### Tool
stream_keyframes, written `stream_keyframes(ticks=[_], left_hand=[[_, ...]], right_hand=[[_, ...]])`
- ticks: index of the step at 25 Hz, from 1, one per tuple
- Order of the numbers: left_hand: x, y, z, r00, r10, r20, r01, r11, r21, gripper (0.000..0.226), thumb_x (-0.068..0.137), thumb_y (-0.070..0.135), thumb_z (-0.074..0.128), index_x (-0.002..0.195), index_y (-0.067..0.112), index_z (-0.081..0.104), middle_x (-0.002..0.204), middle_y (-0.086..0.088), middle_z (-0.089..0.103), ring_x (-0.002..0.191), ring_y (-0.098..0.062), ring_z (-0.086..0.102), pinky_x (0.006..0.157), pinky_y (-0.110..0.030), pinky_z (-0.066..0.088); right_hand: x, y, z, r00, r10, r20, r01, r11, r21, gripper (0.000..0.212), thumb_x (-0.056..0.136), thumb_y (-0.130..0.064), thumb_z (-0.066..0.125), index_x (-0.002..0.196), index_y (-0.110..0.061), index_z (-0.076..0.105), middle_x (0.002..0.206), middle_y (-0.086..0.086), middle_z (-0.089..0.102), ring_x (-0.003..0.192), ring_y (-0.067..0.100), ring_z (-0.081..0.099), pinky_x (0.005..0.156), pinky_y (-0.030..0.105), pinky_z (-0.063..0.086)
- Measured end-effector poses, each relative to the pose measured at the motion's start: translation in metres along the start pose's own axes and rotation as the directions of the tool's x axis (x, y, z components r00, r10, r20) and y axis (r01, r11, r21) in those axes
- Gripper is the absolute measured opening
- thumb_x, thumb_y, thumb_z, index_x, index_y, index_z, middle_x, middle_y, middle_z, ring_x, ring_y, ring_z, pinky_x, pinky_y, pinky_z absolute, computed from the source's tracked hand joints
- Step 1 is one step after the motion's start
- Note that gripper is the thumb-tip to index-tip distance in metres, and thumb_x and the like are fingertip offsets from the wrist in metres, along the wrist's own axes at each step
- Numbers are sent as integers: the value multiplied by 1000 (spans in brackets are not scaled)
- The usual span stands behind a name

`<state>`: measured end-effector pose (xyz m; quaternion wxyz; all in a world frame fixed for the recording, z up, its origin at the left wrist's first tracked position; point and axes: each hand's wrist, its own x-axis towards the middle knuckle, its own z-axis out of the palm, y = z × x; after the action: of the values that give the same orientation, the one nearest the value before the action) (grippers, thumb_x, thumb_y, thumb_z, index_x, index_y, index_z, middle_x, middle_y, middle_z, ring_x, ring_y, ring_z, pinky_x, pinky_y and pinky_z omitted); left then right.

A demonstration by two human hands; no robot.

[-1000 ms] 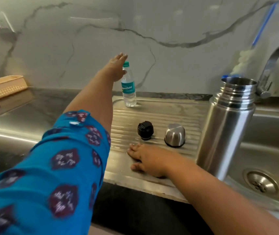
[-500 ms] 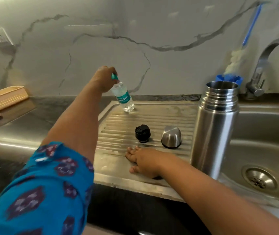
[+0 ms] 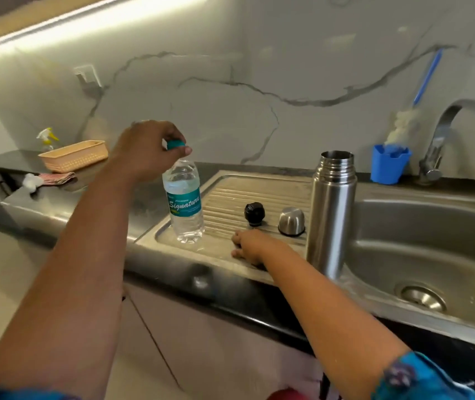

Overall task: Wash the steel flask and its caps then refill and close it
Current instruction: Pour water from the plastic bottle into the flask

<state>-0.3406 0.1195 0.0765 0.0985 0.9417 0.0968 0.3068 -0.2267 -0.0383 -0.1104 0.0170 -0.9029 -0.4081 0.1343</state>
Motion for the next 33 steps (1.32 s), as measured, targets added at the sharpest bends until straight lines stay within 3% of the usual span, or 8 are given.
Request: stream_keyframes(ticks=[5, 8, 9, 12, 16, 23, 27, 33], left_hand=[[-95, 40, -54, 997, -9, -71, -6, 979, -203, 15, 88, 35, 71, 103, 29, 70, 100, 12, 67, 76, -6, 62, 80, -32, 48], [-134, 70, -63, 1000, 8, -26, -19, 879, -476, 12, 87, 27, 74, 96, 33, 71, 96, 15, 70, 79, -9, 70, 75, -26, 52], [-143, 82, -60, 1000, 20, 0, -17, 821, -571, 13, 87, 22, 75, 97, 29, 71, 94, 12, 71, 78, -8, 70, 73, -23, 51], [-165, 125, -39, 994, 83, 76, 4, 651, -759, 15, 85, 14, 75, 100, 14, 72, 83, 7, 71, 75, -5, 68, 70, -19, 51], [-179, 175, -4, 986, 120, 117, 48, 465, -884, 16, 79, 11, 77, 93, 17, 72, 79, 8, 72, 74, -4, 66, 69, -20, 53], [-176, 257, 38, 974, -185, 128, 213, 575, -790, 43, 60, 42, 93, 76, 15, 62, 73, 2, 65, 71, -17, 65, 69, -35, 57], [-173, 277, 42, 985, -102, 138, 170, 662, -730, 57, 64, 59, 84, 86, 12, 59, 77, 3, 57, 68, -10, 53, 65, -28, 49], [-164, 261, 44, 932, 163, 325, 248, 368, -896, 43, 91, 20, 68, 132, 15, 59, 118, 0, 69, 110, -12, 66, 90, -25, 54]], right_hand=[[-69, -16, -12, 949, 37, -312, 118, 878, 464, 50, 100, -37, 47, 144, -13, 42, 150, 8, 40, 137, 26, 38, 110, 34, 30], [-147, -19, -25, 932, -265, -248, 297, 165, 941, 75, 88, -61, 47, 146, -13, 39, 147, 4, 46, 138, 20, 39, 116, 36, 27], [-170, -21, -26, 887, -382, -259, 308, 74, 948, 82, 81, -63, 57, 144, -12, 40, 142, 4, 51, 135, 22, 43, 115, 38, 30], [-225, -14, -18, 857, -430, -282, 399, 209, 893, 76, 64, -32, 86, 128, -9, 52, 122, 10, 65, 118, 29, 59, 103, 41, 46], [-271, 12, 11, 908, -23, -418, 403, 316, 859, 54, 62, -9, 82, 111, -10, 60, 104, 12, 70, 97, 28, 67, 91, 44, 55], [-315, 41, 38, 704, 434, -562, 343, 486, 804, 60, 57, -19, 84, 111, -28, 58, 98, -7, 68, 87, 11, 67, 76, 29, 57], [-326, 51, 37, 688, 489, -536, 318, 460, 829, 57, 57, -22, 83, 107, -32, 59, 96, -9, 68, 87, 9, 67, 80, 31, 57], [-328, 66, 27, 695, 506, -511, 308, 433, 847, 54, 61, -15, 85, 107, -29, 59, 97, -8, 68, 87, 10, 66, 76, 26, 57]])
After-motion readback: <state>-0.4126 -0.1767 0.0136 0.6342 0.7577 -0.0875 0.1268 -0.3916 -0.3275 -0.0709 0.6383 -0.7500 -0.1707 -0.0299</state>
